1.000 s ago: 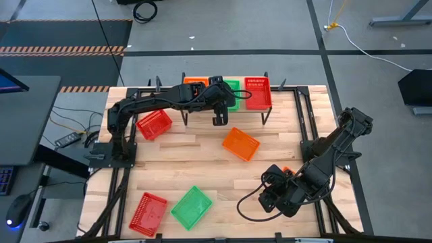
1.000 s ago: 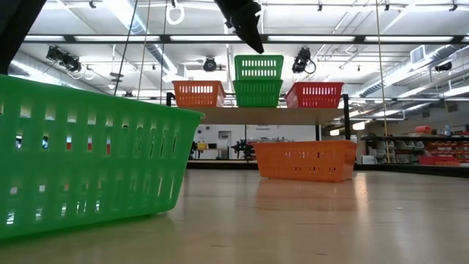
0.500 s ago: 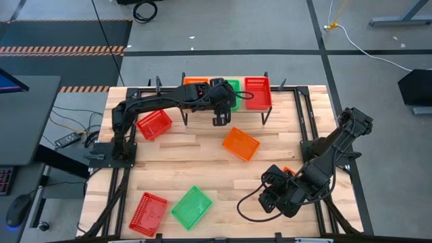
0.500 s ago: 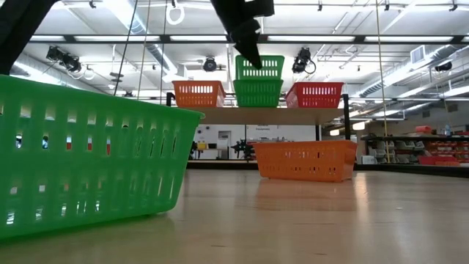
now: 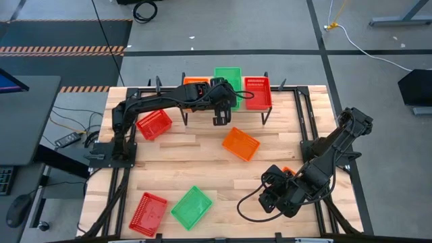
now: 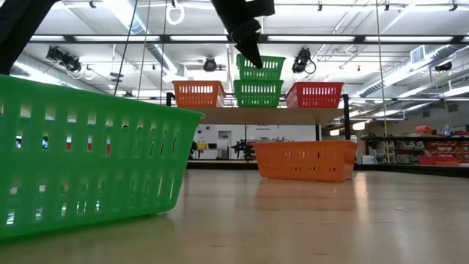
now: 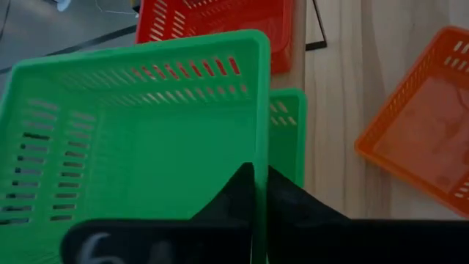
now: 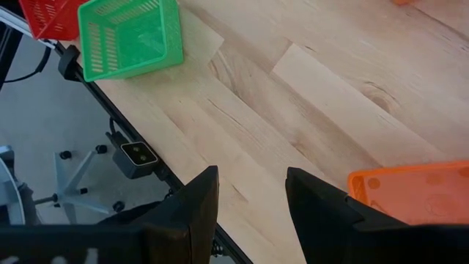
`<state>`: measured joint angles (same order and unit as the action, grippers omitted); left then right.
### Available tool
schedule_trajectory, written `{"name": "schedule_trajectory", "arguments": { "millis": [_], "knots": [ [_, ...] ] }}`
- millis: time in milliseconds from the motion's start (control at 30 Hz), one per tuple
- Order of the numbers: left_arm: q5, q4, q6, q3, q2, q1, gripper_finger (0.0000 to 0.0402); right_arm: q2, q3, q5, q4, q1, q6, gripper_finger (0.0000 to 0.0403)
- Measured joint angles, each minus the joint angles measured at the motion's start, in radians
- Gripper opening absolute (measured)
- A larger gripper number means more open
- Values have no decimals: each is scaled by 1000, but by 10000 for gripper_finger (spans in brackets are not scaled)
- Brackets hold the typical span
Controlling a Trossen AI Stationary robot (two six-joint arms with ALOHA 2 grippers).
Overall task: Stack baskets on shelf by color
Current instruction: Stack the top green bin on the green bin on the shelf
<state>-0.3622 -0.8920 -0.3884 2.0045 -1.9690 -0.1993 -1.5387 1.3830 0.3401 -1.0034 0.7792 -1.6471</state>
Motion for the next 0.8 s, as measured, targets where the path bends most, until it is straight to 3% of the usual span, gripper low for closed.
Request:
{"name": "schedule_trajectory", "arguments": {
  "millis": [133,500,800],
  "knots": [
    [0,-5,4,0,0,0,19,0,0,0,0,0,0,165],
    [1,-63,28,0,0,8,92,0,0,11,-2,0,0,165],
    [1,-63,37,0,-2,-1,96,0,0,11,-8,0,0,165]
  ]
}}
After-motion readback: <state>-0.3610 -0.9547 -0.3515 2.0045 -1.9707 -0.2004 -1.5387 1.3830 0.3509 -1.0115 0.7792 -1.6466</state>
